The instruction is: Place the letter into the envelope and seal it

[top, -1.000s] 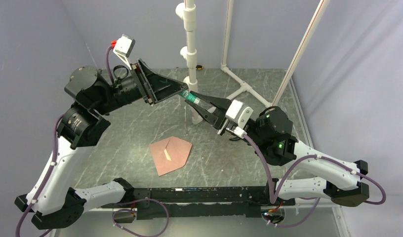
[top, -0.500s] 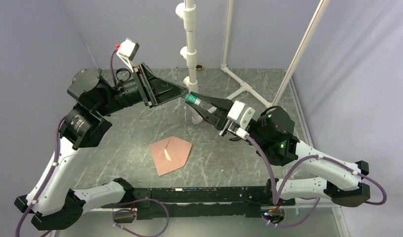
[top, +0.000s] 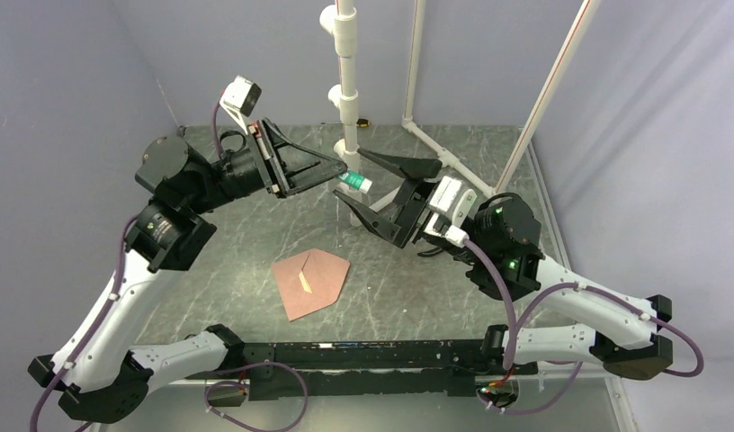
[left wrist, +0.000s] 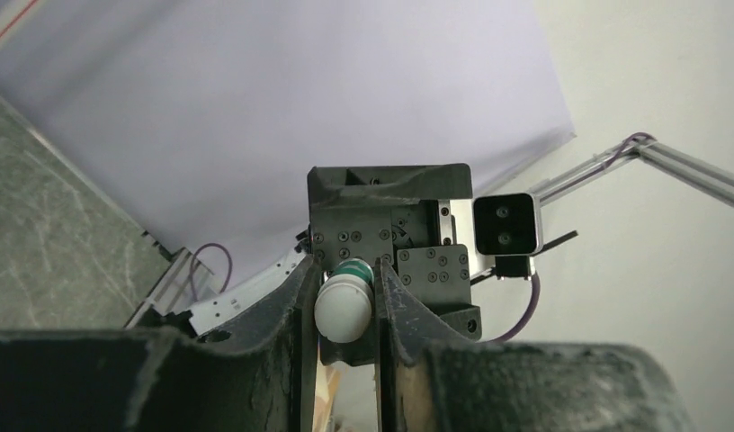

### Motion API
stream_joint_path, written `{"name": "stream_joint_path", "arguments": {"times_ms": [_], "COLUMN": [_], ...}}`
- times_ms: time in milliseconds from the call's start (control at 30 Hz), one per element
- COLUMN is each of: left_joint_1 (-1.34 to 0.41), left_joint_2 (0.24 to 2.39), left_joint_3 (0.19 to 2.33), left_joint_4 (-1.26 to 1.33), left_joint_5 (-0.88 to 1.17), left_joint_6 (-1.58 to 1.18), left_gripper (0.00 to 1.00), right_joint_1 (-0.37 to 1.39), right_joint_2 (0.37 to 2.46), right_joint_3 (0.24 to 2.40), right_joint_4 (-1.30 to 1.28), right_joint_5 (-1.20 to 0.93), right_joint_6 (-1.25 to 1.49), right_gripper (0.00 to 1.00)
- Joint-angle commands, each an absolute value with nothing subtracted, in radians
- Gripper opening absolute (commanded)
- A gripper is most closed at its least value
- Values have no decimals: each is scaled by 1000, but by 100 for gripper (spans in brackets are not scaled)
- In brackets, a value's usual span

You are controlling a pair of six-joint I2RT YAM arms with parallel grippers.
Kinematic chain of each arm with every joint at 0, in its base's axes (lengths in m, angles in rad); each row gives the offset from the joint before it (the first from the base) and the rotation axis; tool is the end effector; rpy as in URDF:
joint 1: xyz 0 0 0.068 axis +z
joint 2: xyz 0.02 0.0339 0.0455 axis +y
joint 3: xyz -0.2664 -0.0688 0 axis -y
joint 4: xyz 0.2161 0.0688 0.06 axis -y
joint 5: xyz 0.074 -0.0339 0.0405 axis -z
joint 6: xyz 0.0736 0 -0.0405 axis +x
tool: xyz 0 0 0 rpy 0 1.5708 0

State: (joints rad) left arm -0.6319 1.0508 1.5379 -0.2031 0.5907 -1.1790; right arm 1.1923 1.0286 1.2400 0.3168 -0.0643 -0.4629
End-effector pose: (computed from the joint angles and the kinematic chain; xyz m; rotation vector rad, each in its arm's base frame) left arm 0.1212 -0.1395 0.5367 0.1805 1.6059 -1.8523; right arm 0.0727 0.1956 0.5200 -0.8254 0.6774 0.6941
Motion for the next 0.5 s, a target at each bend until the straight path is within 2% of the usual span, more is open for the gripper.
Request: {"name": "stream_joint_path", "arguments": {"times_ms": [0,67,200,367,467], "left_joint_1": [-632,-632,-631,-632,-632], "left_joint_2": [1023,1019,1005,986,983], "left_joint_3": [1434,1405,1366,1361,1360], "left_joint_4": [119,161,247,269,253], "left_joint_5": [609,603,598,586,583], "left_joint_6": [-1401,-1452,-1507,-1511,-1515], "left_gripper": [2,2,2,2,2], "right_joint_1": [1176,1169,1139,1123,1122], "right_joint_2": [1062,1092,1129,1126,1121], "right_joint_3": [1234,1240,1247,1228,1226], "right_joint_4": [524,566,607,635,648], "right_joint_5": [-116,-136,-191,-220,-224], "right_joint_6": [-395,-382,-354,-333,-333], "right_gripper": [67,67,60,60,51]}}
